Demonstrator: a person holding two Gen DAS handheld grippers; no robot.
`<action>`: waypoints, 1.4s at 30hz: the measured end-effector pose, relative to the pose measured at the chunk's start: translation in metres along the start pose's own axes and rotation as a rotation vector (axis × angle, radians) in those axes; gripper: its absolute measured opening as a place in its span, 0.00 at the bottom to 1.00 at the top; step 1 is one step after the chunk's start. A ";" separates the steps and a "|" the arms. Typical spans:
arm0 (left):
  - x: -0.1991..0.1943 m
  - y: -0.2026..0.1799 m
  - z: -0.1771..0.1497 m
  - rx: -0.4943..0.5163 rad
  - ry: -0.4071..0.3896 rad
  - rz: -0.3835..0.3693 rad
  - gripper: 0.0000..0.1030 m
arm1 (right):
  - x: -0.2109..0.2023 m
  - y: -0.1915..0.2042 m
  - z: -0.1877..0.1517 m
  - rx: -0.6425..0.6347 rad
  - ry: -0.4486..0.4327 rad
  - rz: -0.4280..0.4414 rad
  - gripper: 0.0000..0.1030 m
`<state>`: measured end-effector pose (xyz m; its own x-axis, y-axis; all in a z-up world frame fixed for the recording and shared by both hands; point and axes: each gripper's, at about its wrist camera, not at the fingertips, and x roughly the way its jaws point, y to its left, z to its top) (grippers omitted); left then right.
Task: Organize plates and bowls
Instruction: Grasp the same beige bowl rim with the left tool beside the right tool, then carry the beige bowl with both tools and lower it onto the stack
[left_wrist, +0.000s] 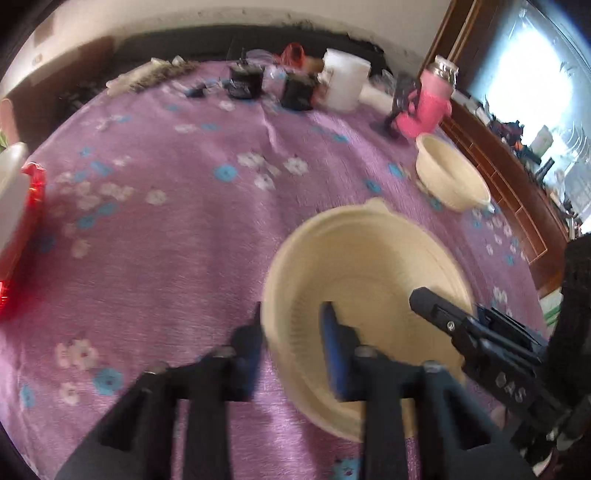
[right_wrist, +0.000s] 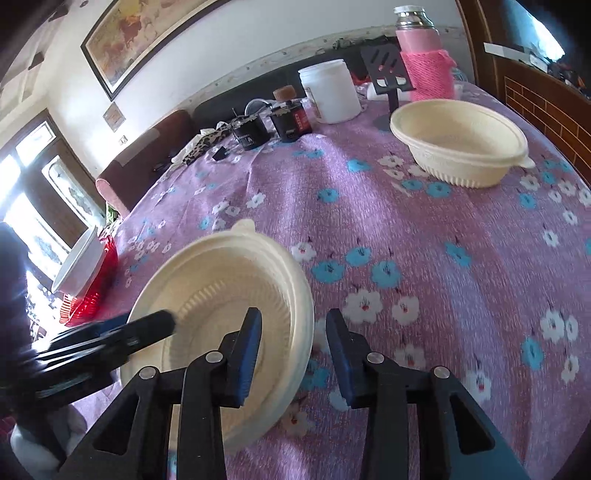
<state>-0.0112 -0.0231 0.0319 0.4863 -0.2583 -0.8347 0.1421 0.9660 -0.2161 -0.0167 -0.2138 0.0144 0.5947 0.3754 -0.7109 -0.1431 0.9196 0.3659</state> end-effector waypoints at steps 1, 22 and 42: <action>0.004 -0.001 0.000 0.000 0.010 -0.007 0.15 | 0.000 0.002 -0.003 -0.002 0.013 -0.010 0.31; -0.163 0.128 0.007 -0.170 -0.310 0.130 0.15 | -0.007 0.186 0.041 -0.177 0.000 0.183 0.19; -0.139 0.290 0.048 -0.326 -0.249 0.414 0.16 | 0.125 0.369 0.062 -0.415 0.114 0.049 0.18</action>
<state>0.0033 0.2920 0.1099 0.6381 0.1848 -0.7474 -0.3565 0.9314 -0.0741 0.0540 0.1651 0.0977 0.4911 0.4092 -0.7690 -0.4888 0.8602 0.1455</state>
